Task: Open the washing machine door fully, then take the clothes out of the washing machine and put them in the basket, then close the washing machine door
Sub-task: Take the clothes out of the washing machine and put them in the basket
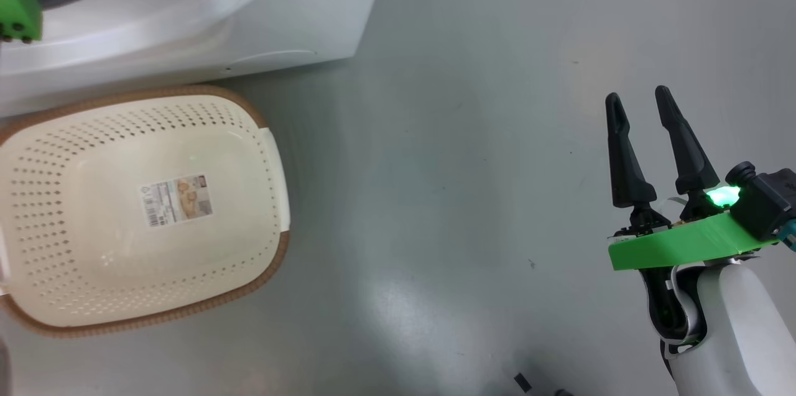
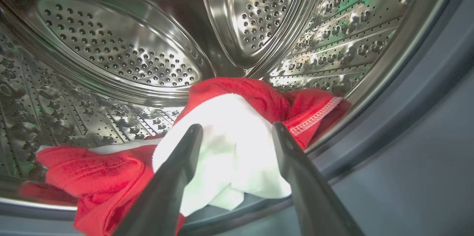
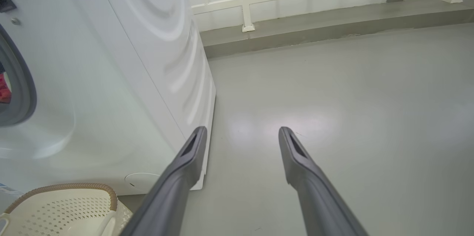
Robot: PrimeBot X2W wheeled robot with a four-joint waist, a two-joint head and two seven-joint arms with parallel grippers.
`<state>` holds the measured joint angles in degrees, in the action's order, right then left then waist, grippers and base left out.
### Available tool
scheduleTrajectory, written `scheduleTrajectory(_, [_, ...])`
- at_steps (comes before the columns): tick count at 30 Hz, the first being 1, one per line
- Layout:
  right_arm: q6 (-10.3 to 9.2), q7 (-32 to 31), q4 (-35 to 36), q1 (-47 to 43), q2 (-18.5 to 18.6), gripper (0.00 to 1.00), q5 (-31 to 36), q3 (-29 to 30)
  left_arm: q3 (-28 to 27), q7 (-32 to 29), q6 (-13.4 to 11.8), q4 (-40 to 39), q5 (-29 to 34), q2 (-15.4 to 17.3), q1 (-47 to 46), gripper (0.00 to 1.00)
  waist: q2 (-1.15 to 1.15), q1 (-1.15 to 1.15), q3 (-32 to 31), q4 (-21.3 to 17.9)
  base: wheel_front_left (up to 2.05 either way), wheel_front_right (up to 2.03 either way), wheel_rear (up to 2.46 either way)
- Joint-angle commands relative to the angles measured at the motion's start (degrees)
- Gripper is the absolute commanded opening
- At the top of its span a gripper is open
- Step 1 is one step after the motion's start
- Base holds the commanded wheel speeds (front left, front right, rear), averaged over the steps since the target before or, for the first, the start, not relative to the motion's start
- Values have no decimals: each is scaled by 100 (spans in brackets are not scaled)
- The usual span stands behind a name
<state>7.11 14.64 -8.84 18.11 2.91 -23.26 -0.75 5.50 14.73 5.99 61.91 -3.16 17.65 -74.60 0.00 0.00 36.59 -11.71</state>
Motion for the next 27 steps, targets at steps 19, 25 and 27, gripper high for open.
scheduleTrajectory(19, [37, 36, 219, -8, -3, 100, -117, -168, 297, 27, -170, 900, 229, 622, -679, 18, 0, 0, 246, -299, 0, 0, 0])
scheduleTrajectory(25, [37, 36, 235, -9, -3, 100, -104, -153, 329, 27, -196, 829, 168, 591, -687, 0, 0, 0, 227, -277, 0, 0, 0])
scheduleTrajectory(27, [37, 36, 235, -9, -3, 100, -96, -134, 303, 27, -231, 724, 115, 570, -657, 0, 0, 0, 218, -256, 0, 0, 0])
